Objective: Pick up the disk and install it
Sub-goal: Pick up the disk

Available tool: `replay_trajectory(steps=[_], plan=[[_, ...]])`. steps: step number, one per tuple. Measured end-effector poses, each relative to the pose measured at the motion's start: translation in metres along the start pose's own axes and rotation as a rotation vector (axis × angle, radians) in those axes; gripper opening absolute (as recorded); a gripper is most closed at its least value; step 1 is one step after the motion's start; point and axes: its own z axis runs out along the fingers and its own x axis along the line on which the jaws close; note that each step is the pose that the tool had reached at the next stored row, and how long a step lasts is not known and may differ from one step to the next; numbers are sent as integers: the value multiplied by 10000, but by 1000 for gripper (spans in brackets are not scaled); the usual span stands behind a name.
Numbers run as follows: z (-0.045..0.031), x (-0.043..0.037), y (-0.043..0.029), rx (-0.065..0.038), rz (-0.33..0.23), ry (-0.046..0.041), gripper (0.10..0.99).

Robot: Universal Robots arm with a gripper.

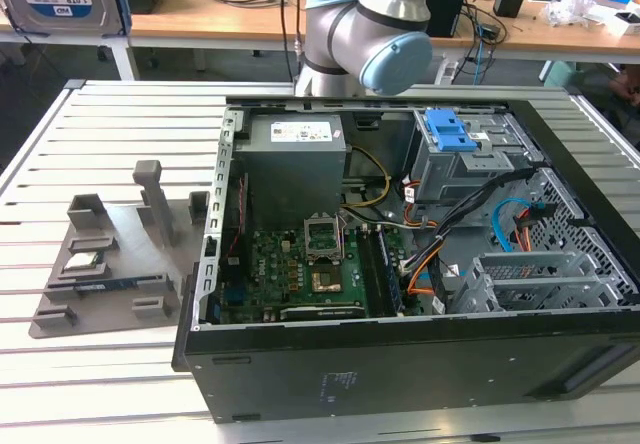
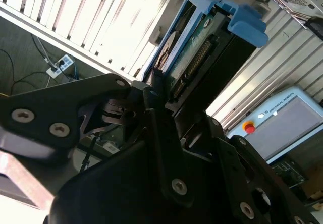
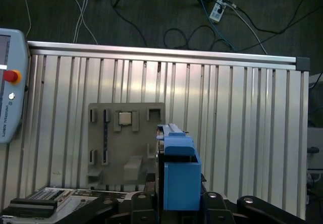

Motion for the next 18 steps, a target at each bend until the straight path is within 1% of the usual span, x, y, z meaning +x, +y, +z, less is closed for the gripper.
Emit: replay_trajectory(steps=[2,3,5,7,8,9,10,11,13,14,18], plan=[[-4,4,-65,0,0,0,369],[-9,8,-133,-1,0,0,369],[-14,13,-208,-1,1,0,369],[-18,16,-261,-1,0,0,369],[-21,20,-312,0,0,0,369],[-23,22,-346,-1,0,1,369],[-25,23,-370,-1,1,0,369],[-28,26,-412,-2,0,1,369],[-31,29,-459,-1,1,1,369],[-34,32,-508,0,0,0,369],[-42,39,-631,-2,0,1,369]])
